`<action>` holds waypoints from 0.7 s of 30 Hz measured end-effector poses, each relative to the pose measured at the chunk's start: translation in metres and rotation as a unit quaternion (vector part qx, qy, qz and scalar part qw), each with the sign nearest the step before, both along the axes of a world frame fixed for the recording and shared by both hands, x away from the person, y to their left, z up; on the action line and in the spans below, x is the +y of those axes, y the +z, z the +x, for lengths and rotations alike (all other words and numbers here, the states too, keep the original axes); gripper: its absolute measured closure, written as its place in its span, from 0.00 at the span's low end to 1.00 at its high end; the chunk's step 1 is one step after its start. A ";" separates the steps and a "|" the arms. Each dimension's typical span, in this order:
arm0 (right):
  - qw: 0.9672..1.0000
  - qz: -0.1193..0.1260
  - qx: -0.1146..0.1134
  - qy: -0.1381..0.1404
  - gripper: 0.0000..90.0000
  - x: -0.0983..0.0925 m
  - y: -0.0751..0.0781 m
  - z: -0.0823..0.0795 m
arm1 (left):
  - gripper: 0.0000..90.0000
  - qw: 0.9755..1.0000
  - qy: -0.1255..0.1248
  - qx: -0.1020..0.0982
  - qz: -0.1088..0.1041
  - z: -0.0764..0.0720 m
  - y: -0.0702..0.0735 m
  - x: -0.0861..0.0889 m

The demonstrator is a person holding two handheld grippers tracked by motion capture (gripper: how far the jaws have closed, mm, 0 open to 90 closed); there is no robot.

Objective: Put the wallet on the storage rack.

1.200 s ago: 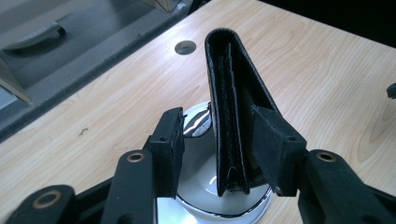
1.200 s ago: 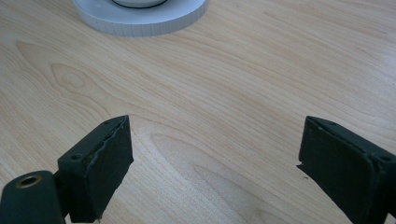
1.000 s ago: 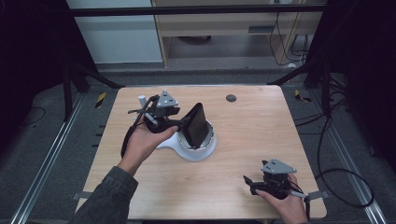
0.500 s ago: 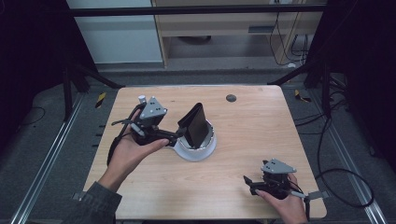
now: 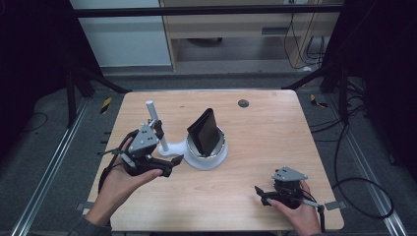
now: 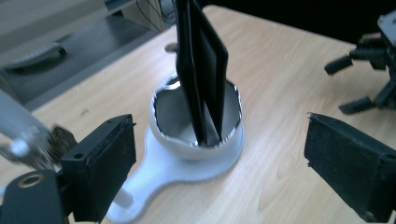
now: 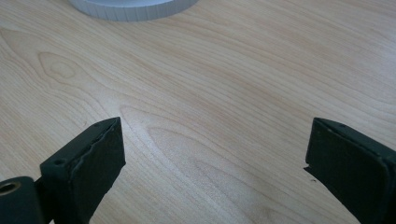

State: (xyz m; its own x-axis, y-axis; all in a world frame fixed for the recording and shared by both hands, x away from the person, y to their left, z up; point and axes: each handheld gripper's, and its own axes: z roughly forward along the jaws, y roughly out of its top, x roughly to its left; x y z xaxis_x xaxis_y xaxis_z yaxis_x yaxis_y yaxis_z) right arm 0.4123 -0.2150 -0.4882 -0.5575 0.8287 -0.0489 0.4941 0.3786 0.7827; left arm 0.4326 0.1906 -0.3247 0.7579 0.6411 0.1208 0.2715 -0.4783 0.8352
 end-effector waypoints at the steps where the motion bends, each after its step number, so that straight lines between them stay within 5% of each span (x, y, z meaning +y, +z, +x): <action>1: 1.000 0.001 0.006 0.001 0.05 0.000 -0.001 0.002 | 0.09 1.000 0.000 0.007 0.002 -0.002 -0.011 0.002; 12: 1.000 0.010 0.022 -0.016 0.05 -0.005 -0.006 0.010 | 0.09 0.998 0.026 0.049 -0.002 0.000 -0.073 0.016; 21: 0.999 0.002 0.041 -0.026 0.06 -0.004 -0.014 0.016 | 0.09 0.994 0.071 0.075 0.022 0.006 -0.133 0.036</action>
State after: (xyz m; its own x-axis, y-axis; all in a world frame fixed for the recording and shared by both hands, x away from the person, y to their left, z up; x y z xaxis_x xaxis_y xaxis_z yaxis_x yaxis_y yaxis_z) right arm 0.4283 -0.2190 -0.5022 -0.5165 0.8563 -0.0013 0.5758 0.3484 0.7397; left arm 0.4384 0.2271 -0.4574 0.6710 0.7402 0.0437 0.4587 -0.4607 0.7598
